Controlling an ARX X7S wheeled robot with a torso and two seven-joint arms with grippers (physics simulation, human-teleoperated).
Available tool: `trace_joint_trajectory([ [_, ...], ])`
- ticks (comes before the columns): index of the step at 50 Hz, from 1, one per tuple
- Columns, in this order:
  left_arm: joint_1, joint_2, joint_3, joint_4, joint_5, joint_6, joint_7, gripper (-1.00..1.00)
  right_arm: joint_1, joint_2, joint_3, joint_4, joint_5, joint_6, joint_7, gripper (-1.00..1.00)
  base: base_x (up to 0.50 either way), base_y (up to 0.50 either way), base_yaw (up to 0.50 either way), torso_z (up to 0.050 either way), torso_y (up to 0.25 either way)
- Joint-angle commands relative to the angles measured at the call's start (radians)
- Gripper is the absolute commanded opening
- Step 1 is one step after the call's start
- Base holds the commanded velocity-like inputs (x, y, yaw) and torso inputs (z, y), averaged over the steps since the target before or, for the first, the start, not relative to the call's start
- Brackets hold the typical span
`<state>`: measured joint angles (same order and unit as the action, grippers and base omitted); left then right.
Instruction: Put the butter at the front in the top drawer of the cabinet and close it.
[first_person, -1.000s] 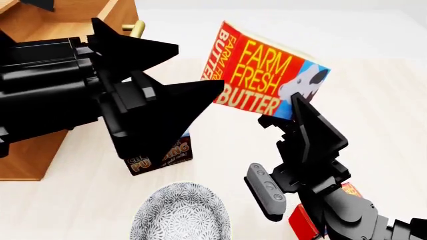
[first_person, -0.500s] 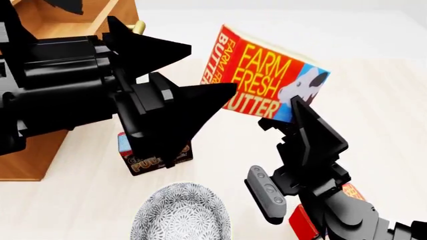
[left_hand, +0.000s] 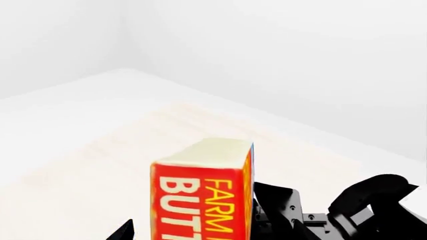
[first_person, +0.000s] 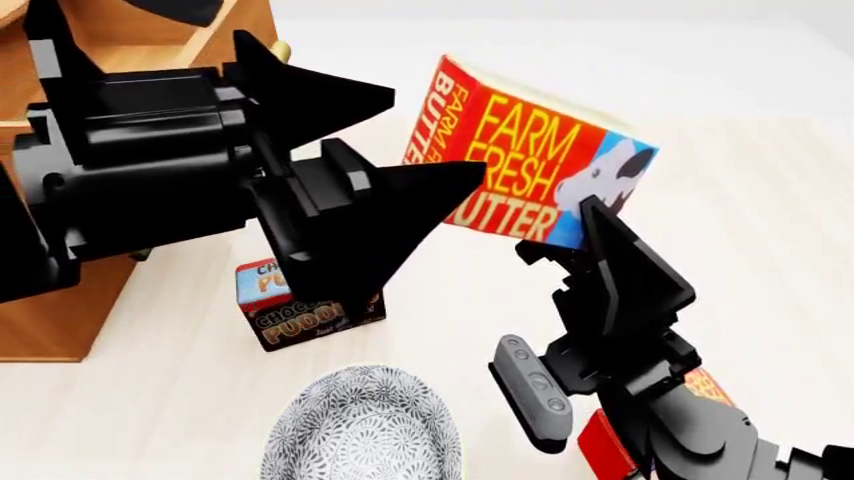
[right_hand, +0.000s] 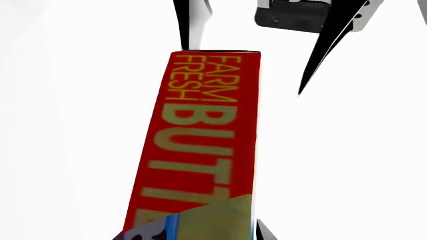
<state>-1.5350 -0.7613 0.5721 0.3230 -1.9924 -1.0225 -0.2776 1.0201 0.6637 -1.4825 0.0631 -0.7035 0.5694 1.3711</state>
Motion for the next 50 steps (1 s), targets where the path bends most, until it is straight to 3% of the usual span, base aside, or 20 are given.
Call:
trace_joint_trajectory([
  [1,-0.004,0.014,0.01,-0.006,0.012,-0.001,0.004,1.0,0.009,0.003,0.015,-0.016,-0.025,0.026,0.0,-1.0,0.0,0.0,0.0,0.0,0.01],
  [50,0.004,0.082,0.051,-0.079,0.119,-0.002,0.089,1.0,-0.014,0.008,0.039,-0.028,-0.045,0.021,-0.014,-1.0,0.0,0.0,0.0,0.0,0.001],
])
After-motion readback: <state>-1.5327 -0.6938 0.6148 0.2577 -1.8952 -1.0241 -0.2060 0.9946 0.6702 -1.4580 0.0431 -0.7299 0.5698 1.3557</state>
